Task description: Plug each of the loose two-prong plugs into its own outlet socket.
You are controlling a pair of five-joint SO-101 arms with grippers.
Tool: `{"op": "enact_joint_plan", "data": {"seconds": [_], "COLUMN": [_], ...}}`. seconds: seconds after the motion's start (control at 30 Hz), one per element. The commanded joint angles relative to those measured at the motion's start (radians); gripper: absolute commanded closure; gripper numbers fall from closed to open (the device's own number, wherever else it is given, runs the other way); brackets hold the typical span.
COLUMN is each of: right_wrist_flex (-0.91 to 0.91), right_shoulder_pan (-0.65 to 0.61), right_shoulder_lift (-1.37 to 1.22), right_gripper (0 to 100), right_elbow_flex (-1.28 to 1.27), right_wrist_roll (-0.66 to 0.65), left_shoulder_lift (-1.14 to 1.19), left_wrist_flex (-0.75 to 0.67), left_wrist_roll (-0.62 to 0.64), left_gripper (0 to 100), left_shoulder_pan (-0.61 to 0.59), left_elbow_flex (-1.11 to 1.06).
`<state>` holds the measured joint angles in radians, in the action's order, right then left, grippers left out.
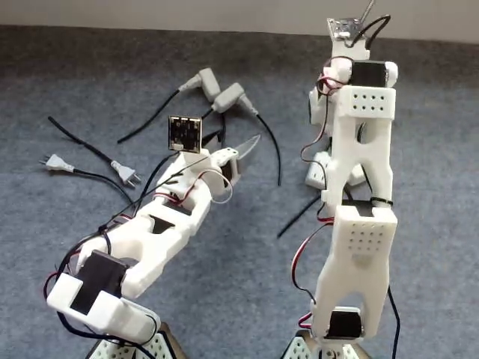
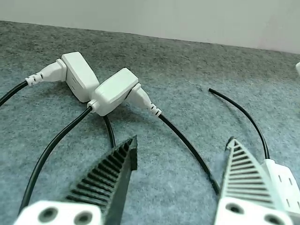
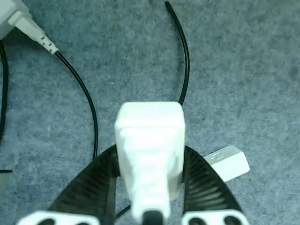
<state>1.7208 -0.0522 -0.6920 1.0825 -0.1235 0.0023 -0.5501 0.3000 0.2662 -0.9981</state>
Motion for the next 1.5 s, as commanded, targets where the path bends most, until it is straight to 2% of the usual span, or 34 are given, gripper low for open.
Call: {"op": "enact_joint_plan", "data": {"seconds": [0.0,0.17,0.33,0.57,0.83,1.07,1.37,1.47], "right_wrist_flex": [-0.022,-0.185,-0.364,-0.377,-0.421,-0.539,-0.699,-0.700], "right_shoulder_pan": [-0.030,-0.111,-0.122,-0.117,-0.053,-0.044,-0.028,-0.028], "right_shoulder_lift": [0.025,-0.110,-0.216,-0.226,-0.228,-0.237,-0.403,-0.417], "right_gripper": [91.2,91.2,91.3,95.4,94.0,93.2,93.1,88.6], "right_elbow_flex": [0.050,0.061,0.061,0.096,0.094,0.082,0.094,0.094], "right_wrist_roll": [-0.009,-0.011,-0.057,-0.158,-0.118,-0.118,-0.054,-0.055], "left_shoulder_lift": [-0.007,-0.007,-0.007,-0.007,-0.007,-0.007,-0.007,-0.007], "left_wrist_flex": [-0.020,-0.018,-0.020,-0.020,-0.020,-0.020,-0.020,-0.020], "left_wrist_roll": [0.005,0.005,0.005,0.005,0.005,0.005,0.005,0.005], "left_gripper": [71,71,71,71,71,71,71,71], "left_shoulder_pan": [0.005,0.004,-0.021,-0.027,-0.027,-0.027,-0.027,-0.027], "left_elbow_flex": [0.010,0.008,0.010,0.010,0.010,0.010,0.010,0.010]}}
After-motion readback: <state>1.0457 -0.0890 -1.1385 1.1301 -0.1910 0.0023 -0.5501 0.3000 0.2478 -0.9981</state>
